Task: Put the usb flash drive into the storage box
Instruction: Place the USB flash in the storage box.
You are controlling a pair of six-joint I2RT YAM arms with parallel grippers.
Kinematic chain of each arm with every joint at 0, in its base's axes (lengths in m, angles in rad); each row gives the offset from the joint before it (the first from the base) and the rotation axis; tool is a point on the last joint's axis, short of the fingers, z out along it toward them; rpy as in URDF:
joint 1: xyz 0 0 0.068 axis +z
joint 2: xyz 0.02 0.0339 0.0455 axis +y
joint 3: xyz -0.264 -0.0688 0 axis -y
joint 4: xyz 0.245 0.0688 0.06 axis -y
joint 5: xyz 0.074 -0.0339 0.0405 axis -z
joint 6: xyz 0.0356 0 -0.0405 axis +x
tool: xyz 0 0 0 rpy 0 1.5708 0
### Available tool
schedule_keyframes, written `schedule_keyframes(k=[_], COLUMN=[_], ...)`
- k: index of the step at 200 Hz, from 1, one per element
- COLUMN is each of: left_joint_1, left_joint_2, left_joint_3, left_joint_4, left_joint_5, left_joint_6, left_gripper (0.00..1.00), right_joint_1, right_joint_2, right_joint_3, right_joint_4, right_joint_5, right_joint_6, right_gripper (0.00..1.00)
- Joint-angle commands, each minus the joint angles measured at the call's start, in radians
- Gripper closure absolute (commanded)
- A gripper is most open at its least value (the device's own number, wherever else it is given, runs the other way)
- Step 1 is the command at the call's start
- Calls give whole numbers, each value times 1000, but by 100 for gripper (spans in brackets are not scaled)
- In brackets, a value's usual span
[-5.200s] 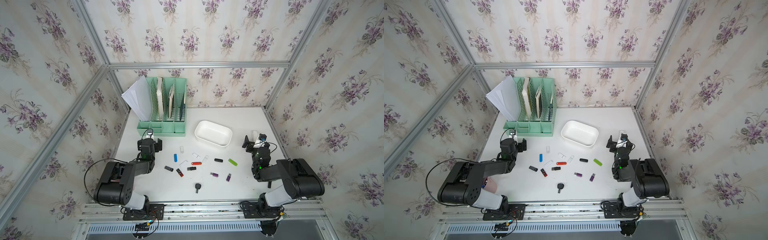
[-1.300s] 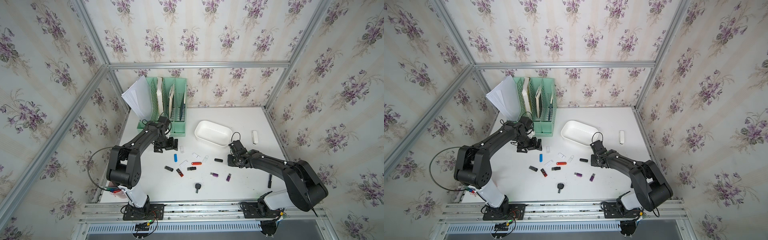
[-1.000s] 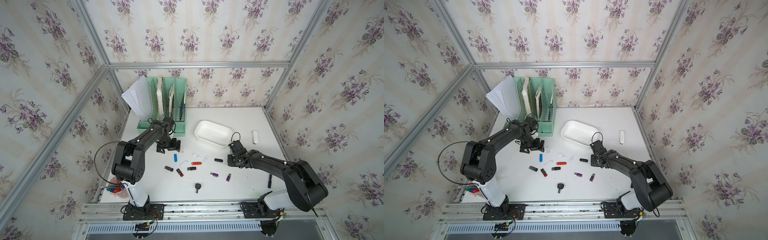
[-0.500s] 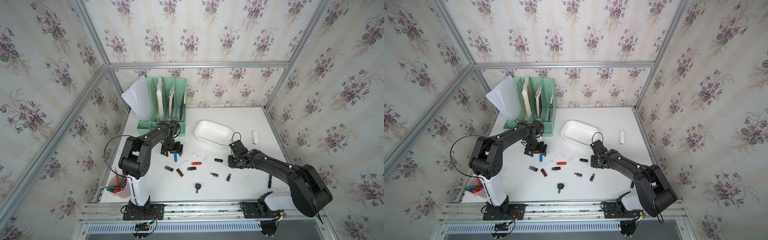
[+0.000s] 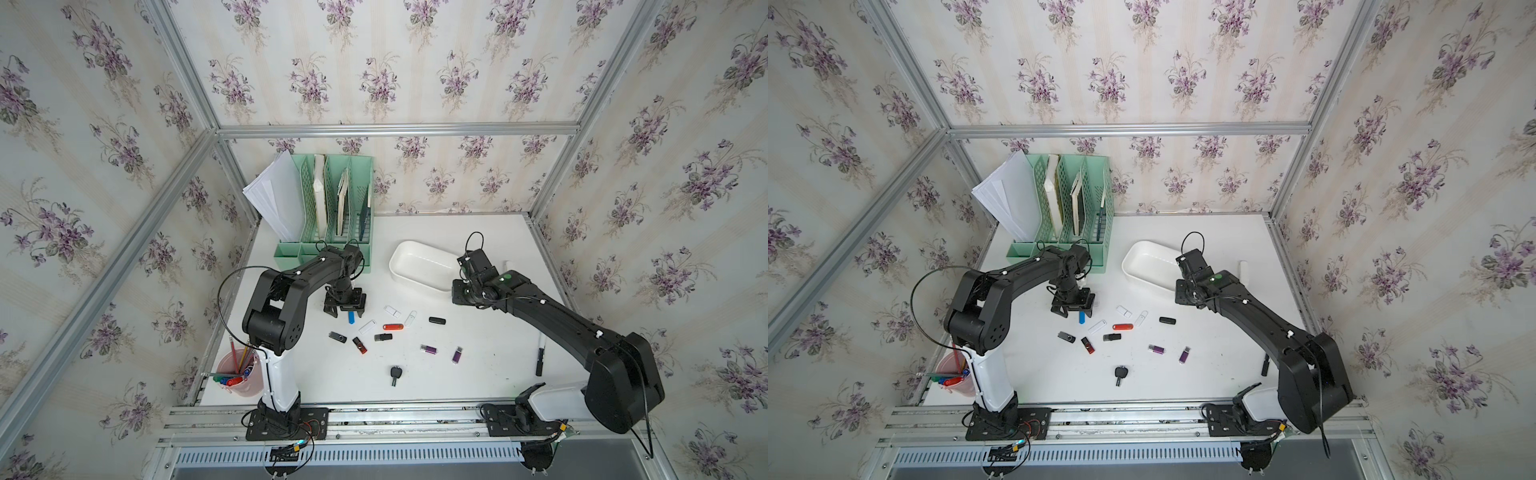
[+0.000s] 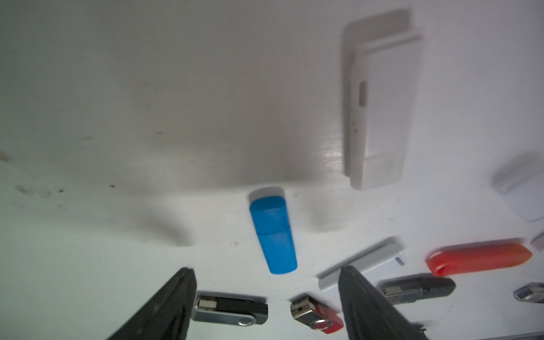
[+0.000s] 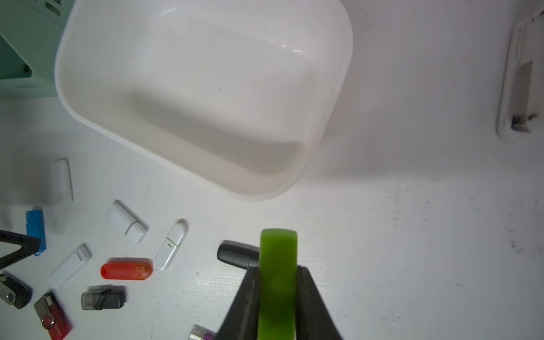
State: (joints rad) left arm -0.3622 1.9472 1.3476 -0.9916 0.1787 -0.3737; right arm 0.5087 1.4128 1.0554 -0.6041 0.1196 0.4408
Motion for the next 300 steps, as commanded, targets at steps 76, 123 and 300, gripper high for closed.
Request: schedule_keyframes(k=[76, 123, 300], left_joint_1=[-4, -4, -31], left_joint_2=[17, 16, 18], left_joint_3=[-4, -11, -22], left_joint_4=[6, 23, 47], left_joint_5=[-41, -48, -71], left_joint_6=[-18, -32, -60], left_gripper=[21, 25, 40], right_joint_1=[-64, -82, -83], right_joint_2=[376, 496, 704], right_joint_3=[316, 374, 428], right_joint_4=[59, 78, 62], right_joint_5=[-9, -20, 118], right_joint_6=[-148, -154, -163], right_gripper=[87, 88, 76])
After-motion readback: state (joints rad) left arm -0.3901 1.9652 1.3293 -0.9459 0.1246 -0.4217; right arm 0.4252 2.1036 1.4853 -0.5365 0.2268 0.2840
